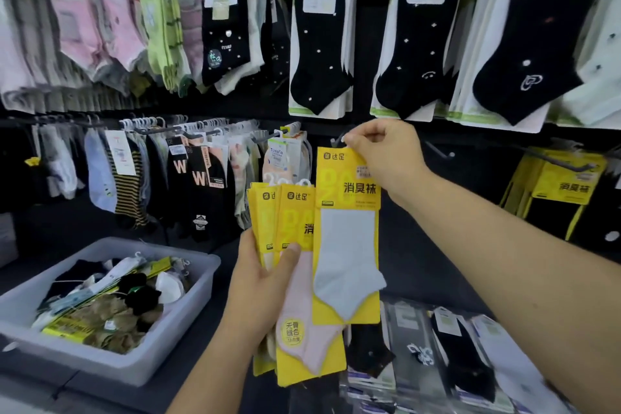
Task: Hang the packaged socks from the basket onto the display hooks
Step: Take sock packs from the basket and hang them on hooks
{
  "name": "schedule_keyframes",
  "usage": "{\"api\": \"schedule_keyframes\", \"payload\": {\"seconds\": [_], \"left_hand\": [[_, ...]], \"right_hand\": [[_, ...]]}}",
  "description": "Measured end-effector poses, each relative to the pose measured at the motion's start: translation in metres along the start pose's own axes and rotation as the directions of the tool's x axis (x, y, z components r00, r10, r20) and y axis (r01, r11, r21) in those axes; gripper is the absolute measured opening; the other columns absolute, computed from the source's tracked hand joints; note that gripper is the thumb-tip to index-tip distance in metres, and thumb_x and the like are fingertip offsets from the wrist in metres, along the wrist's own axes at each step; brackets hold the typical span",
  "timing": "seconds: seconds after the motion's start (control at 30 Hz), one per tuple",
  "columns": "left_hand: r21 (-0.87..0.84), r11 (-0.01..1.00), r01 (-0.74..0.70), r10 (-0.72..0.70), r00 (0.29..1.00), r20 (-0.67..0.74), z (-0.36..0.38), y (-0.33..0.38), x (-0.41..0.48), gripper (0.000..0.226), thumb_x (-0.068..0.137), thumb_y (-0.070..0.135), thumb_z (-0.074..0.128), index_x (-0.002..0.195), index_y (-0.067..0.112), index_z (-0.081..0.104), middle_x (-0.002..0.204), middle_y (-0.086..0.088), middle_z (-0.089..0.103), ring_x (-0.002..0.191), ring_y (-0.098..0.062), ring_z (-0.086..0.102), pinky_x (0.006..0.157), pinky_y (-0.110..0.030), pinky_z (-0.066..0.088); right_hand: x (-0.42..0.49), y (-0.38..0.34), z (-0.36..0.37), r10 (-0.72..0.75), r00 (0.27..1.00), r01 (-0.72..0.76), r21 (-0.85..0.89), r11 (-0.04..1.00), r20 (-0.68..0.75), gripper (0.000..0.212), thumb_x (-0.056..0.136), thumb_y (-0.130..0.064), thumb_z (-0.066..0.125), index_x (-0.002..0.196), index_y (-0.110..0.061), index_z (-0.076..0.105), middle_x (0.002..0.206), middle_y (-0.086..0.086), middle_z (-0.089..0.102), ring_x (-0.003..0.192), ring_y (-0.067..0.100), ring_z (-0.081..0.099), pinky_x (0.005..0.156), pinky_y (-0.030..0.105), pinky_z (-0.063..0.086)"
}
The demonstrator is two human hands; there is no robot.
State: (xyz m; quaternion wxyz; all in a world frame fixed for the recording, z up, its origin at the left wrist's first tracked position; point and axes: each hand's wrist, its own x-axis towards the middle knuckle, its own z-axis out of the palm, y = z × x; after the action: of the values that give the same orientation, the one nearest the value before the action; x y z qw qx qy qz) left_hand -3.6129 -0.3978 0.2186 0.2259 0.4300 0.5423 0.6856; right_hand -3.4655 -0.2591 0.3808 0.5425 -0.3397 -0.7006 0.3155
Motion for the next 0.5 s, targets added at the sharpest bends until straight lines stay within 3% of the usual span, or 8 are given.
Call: {"api": "schedule_keyframes", "payload": {"seconds": [0.23, 0.37, 0.5], "left_hand": [[0.093, 0.995, -0.037, 0.043, 0.997, -0.062, -0.019, 0.004, 0.005, 0.031, 0.099, 0.030, 0.071, 0.112, 0.049, 0.050, 0.096, 0.042, 0.069, 0.085, 0.020, 0.067, 0.060, 0.000, 0.048], [0.046, 0.999, -0.027, 0.029, 0.998, -0.053, -0.021, 0.006, 0.005, 0.026, 0.099, 0.029, 0.071, 0.114, 0.044, 0.054, 0.100, 0.036, 0.072, 0.088, 0.014, 0.070, 0.061, -0.004, 0.051], [-0.039, 0.999, -0.003, 0.002, 1.000, -0.030, -0.021, 0.012, 0.004, 0.025, 0.098, 0.033, 0.073, 0.116, 0.041, 0.057, 0.102, 0.028, 0.075, 0.089, 0.006, 0.074, 0.061, -0.009, 0.055]], "right_hand": [[0.015, 0.014, 0.017, -0.137, 0.991, 0.137, -0.171, 0.976, 0.012, 0.013, 0.093, -0.021, 0.068, 0.082, -0.024, 0.075, 0.078, -0.010, 0.070, 0.070, -0.004, 0.061, 0.054, 0.008, 0.043], [0.010, 0.025, 0.019, -0.167, 0.986, 0.165, -0.219, 0.962, 0.011, 0.016, 0.098, -0.015, 0.061, 0.090, -0.024, 0.071, 0.087, -0.012, 0.071, 0.081, -0.001, 0.064, 0.066, 0.011, 0.048], [0.003, 0.028, 0.018, -0.167, 0.986, 0.163, -0.230, 0.959, 0.002, 0.019, 0.100, -0.010, 0.057, 0.098, -0.024, 0.071, 0.089, -0.014, 0.068, 0.085, -0.001, 0.064, 0.068, 0.020, 0.054]]}}
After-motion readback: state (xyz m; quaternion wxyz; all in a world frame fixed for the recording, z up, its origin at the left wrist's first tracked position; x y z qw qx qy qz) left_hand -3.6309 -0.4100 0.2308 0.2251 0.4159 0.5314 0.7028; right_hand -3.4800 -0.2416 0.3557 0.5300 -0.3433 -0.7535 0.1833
